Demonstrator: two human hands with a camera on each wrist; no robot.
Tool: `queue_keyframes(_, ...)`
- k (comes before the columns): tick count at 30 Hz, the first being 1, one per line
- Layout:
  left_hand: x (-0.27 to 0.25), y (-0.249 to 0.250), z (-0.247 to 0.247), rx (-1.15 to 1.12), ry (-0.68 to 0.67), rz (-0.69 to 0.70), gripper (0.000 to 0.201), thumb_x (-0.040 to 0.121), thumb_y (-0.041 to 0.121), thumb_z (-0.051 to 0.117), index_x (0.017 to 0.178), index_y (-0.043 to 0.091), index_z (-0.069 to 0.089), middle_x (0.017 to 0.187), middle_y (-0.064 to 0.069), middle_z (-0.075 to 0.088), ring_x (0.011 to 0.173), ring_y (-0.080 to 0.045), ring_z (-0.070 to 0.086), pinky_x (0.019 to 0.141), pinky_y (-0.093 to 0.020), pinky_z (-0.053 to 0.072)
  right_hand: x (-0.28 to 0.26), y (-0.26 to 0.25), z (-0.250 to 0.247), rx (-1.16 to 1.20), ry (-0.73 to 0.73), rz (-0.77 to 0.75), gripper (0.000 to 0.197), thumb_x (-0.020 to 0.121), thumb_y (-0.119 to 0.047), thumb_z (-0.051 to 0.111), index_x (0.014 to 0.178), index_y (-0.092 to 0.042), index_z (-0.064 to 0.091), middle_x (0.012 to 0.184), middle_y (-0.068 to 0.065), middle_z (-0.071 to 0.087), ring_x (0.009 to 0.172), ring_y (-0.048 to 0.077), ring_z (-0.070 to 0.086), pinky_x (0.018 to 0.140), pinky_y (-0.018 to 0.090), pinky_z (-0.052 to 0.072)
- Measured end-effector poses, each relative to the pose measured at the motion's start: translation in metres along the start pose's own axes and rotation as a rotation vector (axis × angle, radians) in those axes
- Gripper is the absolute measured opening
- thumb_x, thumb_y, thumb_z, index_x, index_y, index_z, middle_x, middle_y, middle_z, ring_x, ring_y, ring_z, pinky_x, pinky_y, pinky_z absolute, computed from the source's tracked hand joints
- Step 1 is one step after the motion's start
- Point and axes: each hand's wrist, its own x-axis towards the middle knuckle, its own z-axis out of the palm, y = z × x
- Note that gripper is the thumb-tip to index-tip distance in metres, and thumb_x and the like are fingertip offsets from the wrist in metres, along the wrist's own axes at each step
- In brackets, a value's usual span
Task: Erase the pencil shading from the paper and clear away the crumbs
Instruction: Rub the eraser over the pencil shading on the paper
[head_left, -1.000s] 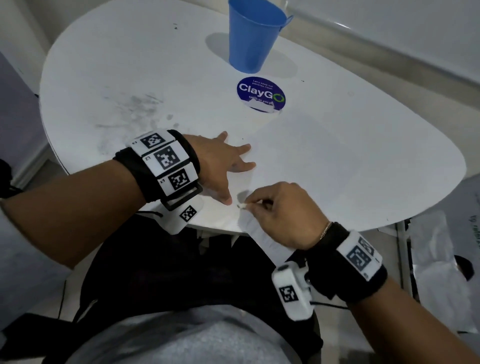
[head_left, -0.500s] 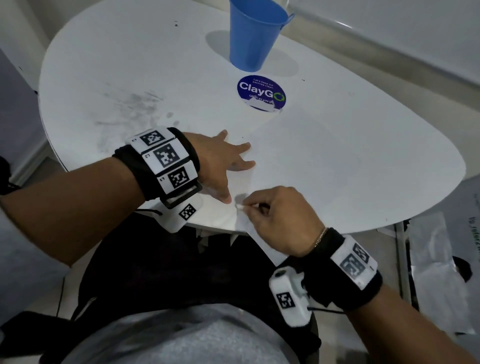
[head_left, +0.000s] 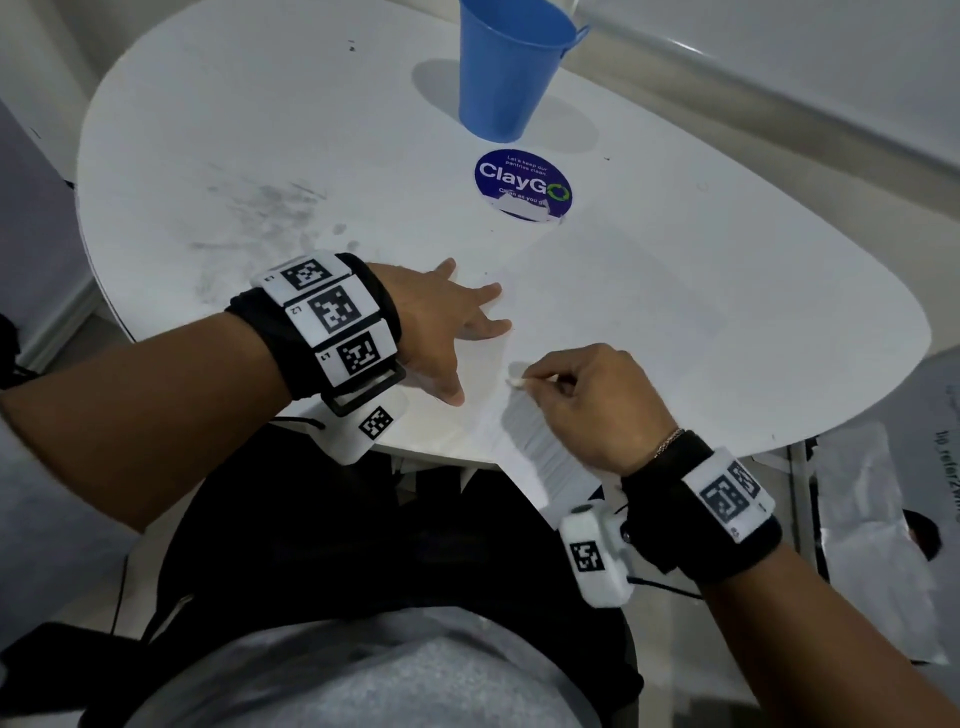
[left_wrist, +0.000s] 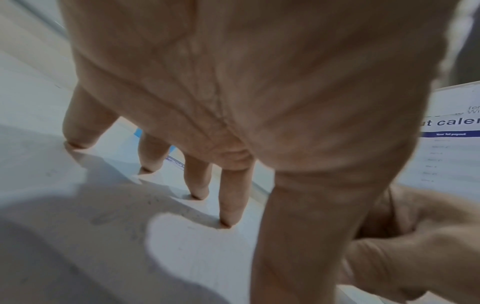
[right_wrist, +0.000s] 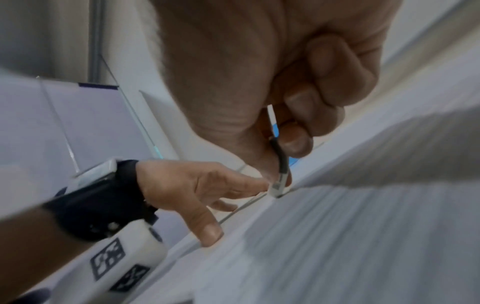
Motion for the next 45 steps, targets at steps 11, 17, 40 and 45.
queue_keyframes(11, -0.001, 0.002, -0.002, 0.017, -0.007, 0.000, 0.096, 0.088, 0.051, 0.069, 0.157, 0.052, 0.001, 0.161, 0.027, -0.022, 0.150, -0.020, -0.028, 0.124, -0.054, 0.011, 0.004, 0.008, -0.001, -0.012, 0.036, 0.030, 0.013, 0.090, -0.029, 0.065, 0.091, -0.026, 0.078, 0.063, -0.015, 0.063, 0.059, 0.008, 0.058, 0.062, 0.025, 0.048)
queue_keyframes(17, -0.003, 0.001, -0.002, 0.019, 0.001, -0.004, 0.095, 0.088, 0.051, 0.069, 0.156, 0.053, 0.002, 0.160, 0.029, -0.022, 0.151, -0.018, -0.027, 0.124, -0.055, 0.011, -0.003, -0.002, -0.001, -0.008, -0.077, -0.032, 0.013, 0.092, -0.028, 0.065, 0.094, -0.027, 0.078, 0.070, -0.017, 0.064, 0.059, 0.000, 0.058, 0.063, 0.020, 0.045)
queue_keyframes(40, -0.005, 0.003, -0.002, 0.032, 0.000, -0.005, 0.095, 0.089, 0.053, 0.067, 0.156, 0.053, 0.001, 0.161, 0.028, -0.022, 0.152, -0.019, -0.025, 0.124, -0.058, 0.010, 0.008, 0.016, -0.006, -0.013, 0.085, 0.074, 0.015, 0.091, -0.027, 0.063, 0.087, -0.026, 0.077, 0.073, -0.011, 0.071, 0.067, 0.014, 0.063, 0.066, 0.028, 0.048)
queue_keyframes(45, -0.006, 0.003, -0.003, 0.033, -0.006, -0.002, 0.095, 0.089, 0.052, 0.069, 0.156, 0.053, 0.001, 0.160, 0.028, -0.023, 0.151, -0.018, -0.026, 0.125, -0.055, 0.008, -0.018, -0.014, 0.012, -0.038, -0.055, -0.070, 0.020, 0.094, -0.035, 0.058, 0.094, -0.025, 0.076, 0.078, -0.005, 0.074, 0.072, 0.022, 0.067, 0.069, 0.036, 0.055)
